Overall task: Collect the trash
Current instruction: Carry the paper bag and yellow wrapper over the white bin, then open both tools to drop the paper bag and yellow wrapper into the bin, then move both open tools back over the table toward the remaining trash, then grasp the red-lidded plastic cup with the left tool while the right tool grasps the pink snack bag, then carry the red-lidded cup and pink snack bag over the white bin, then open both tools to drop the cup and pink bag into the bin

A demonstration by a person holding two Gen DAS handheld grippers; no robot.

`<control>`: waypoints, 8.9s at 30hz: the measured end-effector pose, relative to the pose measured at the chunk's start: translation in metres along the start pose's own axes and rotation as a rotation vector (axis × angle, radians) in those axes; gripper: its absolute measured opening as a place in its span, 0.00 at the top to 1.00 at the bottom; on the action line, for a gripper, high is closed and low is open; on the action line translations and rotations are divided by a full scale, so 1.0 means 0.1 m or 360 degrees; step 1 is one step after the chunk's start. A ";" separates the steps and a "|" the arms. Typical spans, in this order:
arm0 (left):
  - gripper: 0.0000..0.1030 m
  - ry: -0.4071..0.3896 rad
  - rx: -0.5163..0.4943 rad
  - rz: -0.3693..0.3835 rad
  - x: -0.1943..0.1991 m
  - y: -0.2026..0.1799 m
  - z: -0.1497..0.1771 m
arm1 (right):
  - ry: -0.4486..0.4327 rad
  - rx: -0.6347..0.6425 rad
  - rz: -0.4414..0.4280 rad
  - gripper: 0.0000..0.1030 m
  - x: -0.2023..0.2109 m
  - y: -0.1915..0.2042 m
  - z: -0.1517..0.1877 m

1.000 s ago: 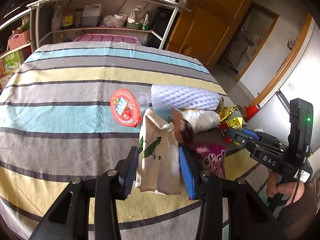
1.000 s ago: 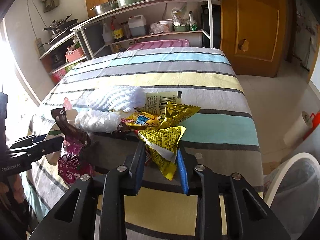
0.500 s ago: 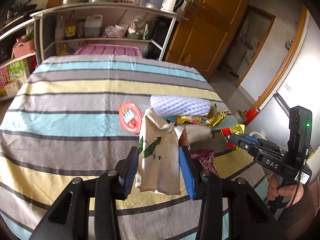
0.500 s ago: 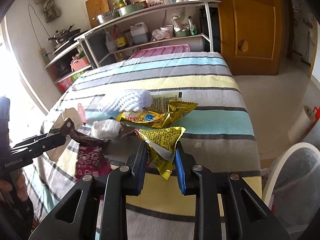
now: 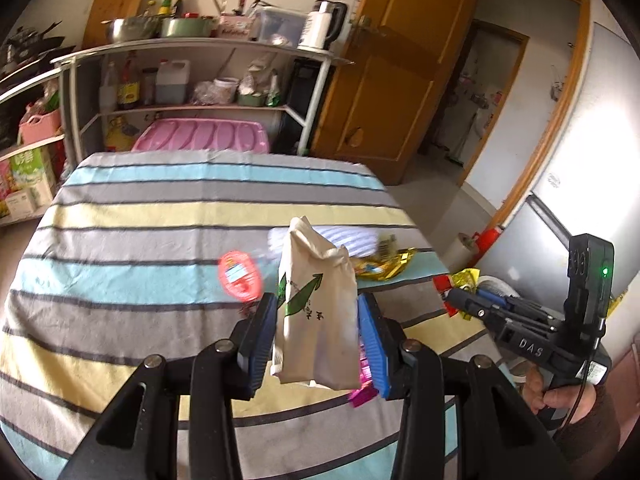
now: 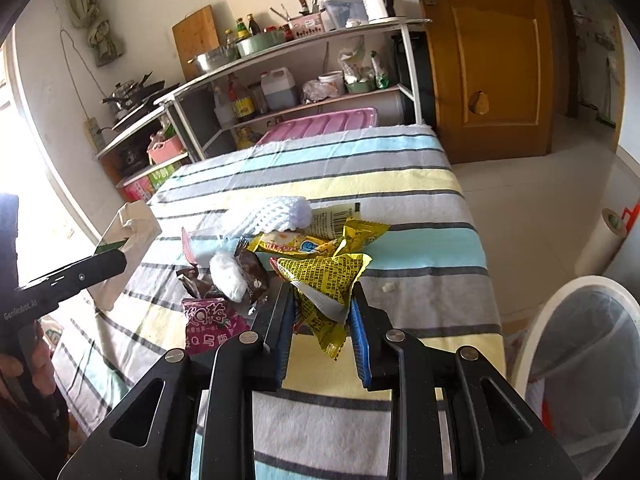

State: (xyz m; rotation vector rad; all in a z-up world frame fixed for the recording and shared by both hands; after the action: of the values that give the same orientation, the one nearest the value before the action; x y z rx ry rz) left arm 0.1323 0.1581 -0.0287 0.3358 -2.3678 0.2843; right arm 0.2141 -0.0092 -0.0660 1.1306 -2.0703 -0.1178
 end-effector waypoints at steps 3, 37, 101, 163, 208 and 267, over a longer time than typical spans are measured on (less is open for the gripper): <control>0.58 -0.0007 -0.0054 0.0046 0.01 -0.19 -0.02 | -0.0032 -0.0002 0.0022 0.74 0.13 -0.02 0.00; 0.58 0.0179 -0.0636 0.0607 -0.23 -2.92 0.40 | -0.0230 -0.0386 0.0608 0.73 1.81 -1.50 0.59; 0.29 -0.0034 -0.0317 0.0105 -0.10 -1.16 0.04 | -0.0162 -0.0194 0.0439 0.45 1.00 -0.70 0.37; 0.45 0.0219 -0.0052 -0.0151 -1.07 0.45 0.01 | 0.0372 0.0099 -0.0253 0.51 -0.88 0.71 0.49; 0.56 -0.0041 -0.0347 0.0067 -0.16 -0.76 -0.09 | -0.0061 -0.0063 0.0073 0.54 0.38 0.08 0.26; 0.36 0.0134 -0.0915 0.0334 -0.58 -3.30 0.71 | -0.0040 -0.0629 0.0776 0.44 1.78 -2.19 1.19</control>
State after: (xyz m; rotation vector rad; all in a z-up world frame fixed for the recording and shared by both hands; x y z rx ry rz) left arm 0.2337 -0.1647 -0.0830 -0.1934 -2.2823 -0.2832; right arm 0.2288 -0.3068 -0.1382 0.3766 -2.1599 -0.2862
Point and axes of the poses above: each gripper's, at about its wrist camera, not at the fingertips, and x roughly against the way its jaws point, y to its left, z to its underside, the point moved 8 cm from there along -x, roughly the way its jaws point, and after that the axes turned 15 degrees about -z, right-handed, at the moved point
